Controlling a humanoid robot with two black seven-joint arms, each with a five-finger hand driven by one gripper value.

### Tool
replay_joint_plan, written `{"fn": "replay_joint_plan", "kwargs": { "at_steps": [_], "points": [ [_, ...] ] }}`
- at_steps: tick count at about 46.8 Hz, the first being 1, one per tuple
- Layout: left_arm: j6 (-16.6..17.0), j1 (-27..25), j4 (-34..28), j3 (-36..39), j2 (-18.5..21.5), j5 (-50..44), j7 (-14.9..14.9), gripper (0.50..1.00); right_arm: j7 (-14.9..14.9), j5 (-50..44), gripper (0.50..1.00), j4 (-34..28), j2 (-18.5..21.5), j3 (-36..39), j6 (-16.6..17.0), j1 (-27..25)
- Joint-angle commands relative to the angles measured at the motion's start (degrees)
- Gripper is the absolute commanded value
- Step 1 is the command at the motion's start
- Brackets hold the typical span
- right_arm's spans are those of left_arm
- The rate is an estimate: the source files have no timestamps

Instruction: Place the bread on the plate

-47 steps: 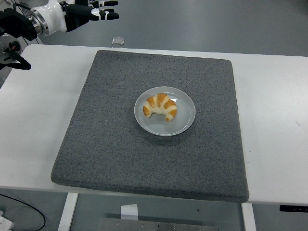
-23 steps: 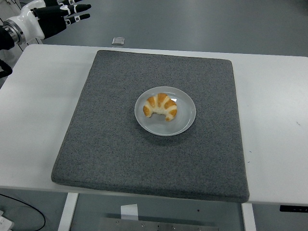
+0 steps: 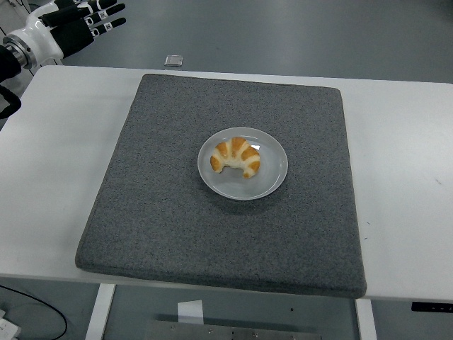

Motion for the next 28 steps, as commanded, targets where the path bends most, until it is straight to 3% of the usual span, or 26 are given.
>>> {"fn": "replay_joint_plan", "kwargs": {
  "at_steps": [1,12,28],
  "points": [
    [0.0,-0.1,1.0,-0.2,-1.7,0.1,0.1,1.0,-0.1,0.0,0.932,0.0,0.0,0.0,0.0,0.0],
    [0.1,1.2,3.6,-0.3,-5.4,0.0,0.6,1.0,-0.1,0.0,0.932,0.0,0.0,0.0,0.0,-0.1],
    [-0.1,2.5,3.7,-1.5,-5.7,0.0,0.6,1.0,-0.1,0.0,0.932,0.1,0.0,0.0,0.5,-0.1]
  ]
}}
